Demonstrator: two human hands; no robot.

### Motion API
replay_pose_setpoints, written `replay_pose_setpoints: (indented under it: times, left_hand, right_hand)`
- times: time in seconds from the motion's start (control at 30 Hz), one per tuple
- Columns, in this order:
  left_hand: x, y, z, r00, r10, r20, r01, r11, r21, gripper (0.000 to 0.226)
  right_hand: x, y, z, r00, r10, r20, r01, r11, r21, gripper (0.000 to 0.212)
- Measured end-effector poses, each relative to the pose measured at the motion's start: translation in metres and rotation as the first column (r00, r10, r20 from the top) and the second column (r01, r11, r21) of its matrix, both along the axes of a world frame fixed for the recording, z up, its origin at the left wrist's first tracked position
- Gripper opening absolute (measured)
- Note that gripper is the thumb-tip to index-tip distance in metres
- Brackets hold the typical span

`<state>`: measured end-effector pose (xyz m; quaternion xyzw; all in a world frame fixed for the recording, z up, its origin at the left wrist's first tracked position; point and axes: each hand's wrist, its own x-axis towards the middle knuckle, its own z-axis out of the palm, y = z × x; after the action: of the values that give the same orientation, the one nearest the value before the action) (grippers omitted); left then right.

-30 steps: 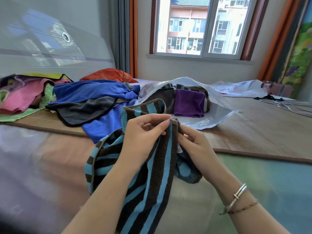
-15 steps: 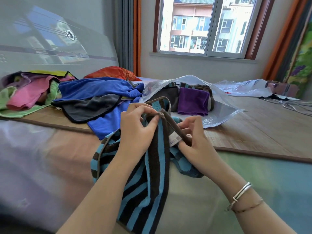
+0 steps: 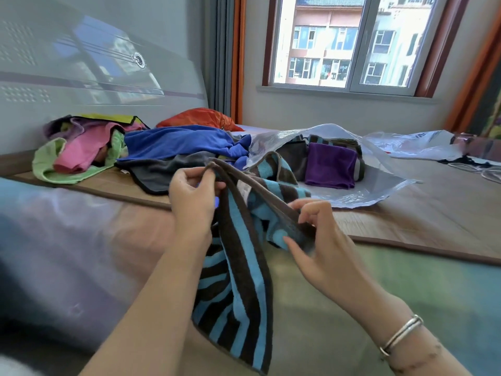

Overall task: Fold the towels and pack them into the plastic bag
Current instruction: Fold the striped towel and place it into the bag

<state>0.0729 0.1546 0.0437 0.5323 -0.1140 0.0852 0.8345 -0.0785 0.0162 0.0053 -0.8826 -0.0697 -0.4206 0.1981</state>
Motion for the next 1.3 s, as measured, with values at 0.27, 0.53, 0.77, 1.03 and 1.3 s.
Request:
replay_pose_setpoints:
  times: [0.27,0.53,0.77,1.03,1.3]
  left_hand:
    - [0.014,0.016,-0.005,0.994,0.099,0.035,-0.091,0.976,-0.197,0.022]
    - [0.017,0.016,-0.029,0.783,0.003,0.622,-0.367,0.809,0.459,0.054]
    - [0.03,0.022,-0.046,0.857,-0.049,0.513,-0.313,0.741,0.594,0.03]
    - [0.028,0.026,-0.038,0.884,-0.018,0.467,-0.28,0.779,0.561,0.031]
    - [-0.025,0.026,-0.013,0.773,-0.323,0.546,-0.195,0.698,0.689,0.039]
  right_hand:
    - [0.008,-0.012,-0.009,0.951,-0.297,-0.09,0.29,0.954,-0.078,0.052]
    - [0.018,0.022,-0.024,0.952,-0.224,-0.209,0.143,0.928,-0.344,0.014]
    - [0.032,0.052,-0.04,0.75,-0.347,-0.562,0.249,0.937,-0.245,0.062]
    - [0.039,0.048,-0.035,0.843,-0.195,-0.502,0.224,0.974,-0.001,0.022]
    - [0.026,0.018,-0.008,0.976,0.006,-0.217,0.077,0.925,0.373,0.014]
